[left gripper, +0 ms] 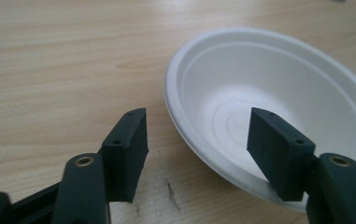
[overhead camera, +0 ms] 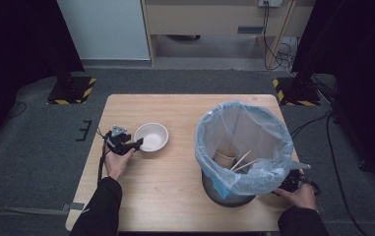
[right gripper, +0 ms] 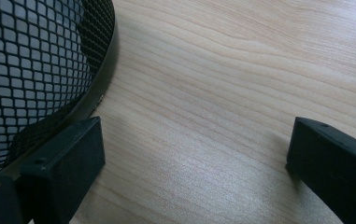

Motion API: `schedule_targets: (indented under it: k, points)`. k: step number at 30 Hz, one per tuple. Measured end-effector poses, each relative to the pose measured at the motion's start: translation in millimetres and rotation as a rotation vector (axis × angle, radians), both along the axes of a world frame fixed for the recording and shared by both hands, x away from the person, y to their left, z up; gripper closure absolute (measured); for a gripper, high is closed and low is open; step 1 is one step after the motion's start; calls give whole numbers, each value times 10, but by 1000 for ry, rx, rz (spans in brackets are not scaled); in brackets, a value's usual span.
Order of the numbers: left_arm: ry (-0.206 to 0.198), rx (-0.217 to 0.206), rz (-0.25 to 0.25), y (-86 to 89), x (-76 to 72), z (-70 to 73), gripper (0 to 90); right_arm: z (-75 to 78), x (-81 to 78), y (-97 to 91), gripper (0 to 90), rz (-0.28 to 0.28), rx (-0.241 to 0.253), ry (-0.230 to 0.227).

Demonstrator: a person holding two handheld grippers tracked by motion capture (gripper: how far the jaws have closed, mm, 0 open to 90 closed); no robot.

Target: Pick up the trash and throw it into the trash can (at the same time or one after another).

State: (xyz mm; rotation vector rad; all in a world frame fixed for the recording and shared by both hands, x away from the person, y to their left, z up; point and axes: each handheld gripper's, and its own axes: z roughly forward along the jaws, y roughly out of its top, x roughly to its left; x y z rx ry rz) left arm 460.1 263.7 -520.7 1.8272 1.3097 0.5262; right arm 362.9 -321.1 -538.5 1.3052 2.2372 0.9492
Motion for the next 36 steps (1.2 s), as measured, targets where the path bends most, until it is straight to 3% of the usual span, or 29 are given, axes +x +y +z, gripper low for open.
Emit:
schedule_targets:
  k: [7, 16, 27, 36]
  points:
    - [35, 3, -14, 8, -19, -15, 468, 0, 0, 0, 44, 0, 0, 0]
    - [83, -28, -6, -3, -59, 15, 685, 0, -1, 1, 44, 2, 0, 0]
    - [67, -97, -2, -19, -105, 122, 793, 0, -1, 1, 44, 1, 0, 0]
    - [18, -106, 0, -7, -176, 325, 830, 0, 0, 1, 44, 2, 1, 0]
